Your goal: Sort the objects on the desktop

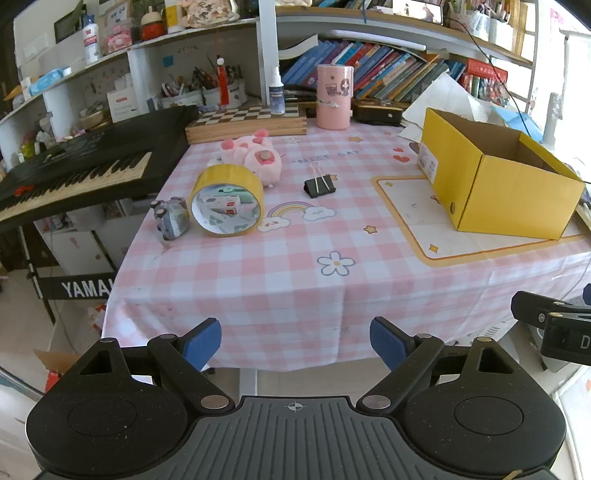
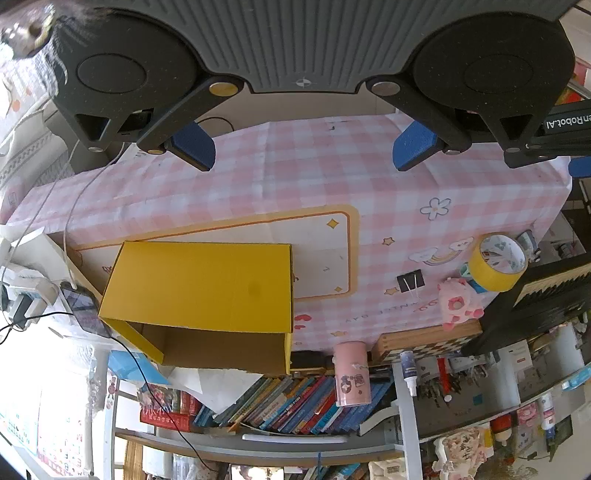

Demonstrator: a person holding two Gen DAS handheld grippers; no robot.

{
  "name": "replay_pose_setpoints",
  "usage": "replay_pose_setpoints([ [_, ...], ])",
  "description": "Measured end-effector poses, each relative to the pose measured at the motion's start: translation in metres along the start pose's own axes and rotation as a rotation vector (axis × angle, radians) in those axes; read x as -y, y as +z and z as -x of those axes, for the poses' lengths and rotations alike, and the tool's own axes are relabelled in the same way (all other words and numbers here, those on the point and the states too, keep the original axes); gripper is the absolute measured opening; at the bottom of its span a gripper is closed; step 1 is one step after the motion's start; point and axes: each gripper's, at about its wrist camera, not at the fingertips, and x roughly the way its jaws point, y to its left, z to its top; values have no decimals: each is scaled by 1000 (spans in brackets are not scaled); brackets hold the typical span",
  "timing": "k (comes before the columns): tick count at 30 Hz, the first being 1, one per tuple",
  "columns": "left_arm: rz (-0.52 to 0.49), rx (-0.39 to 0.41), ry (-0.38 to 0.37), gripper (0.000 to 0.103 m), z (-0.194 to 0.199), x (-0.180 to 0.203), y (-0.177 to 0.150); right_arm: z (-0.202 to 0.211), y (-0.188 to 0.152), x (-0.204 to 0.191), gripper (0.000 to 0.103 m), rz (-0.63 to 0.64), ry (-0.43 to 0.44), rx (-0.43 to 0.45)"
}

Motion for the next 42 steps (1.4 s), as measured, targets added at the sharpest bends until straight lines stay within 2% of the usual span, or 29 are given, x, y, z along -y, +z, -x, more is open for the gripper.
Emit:
replay_pose_setpoints([
  [42, -1, -11, 5, 90, -9, -2, 1, -1, 2, -6, 103, 31, -26, 2],
])
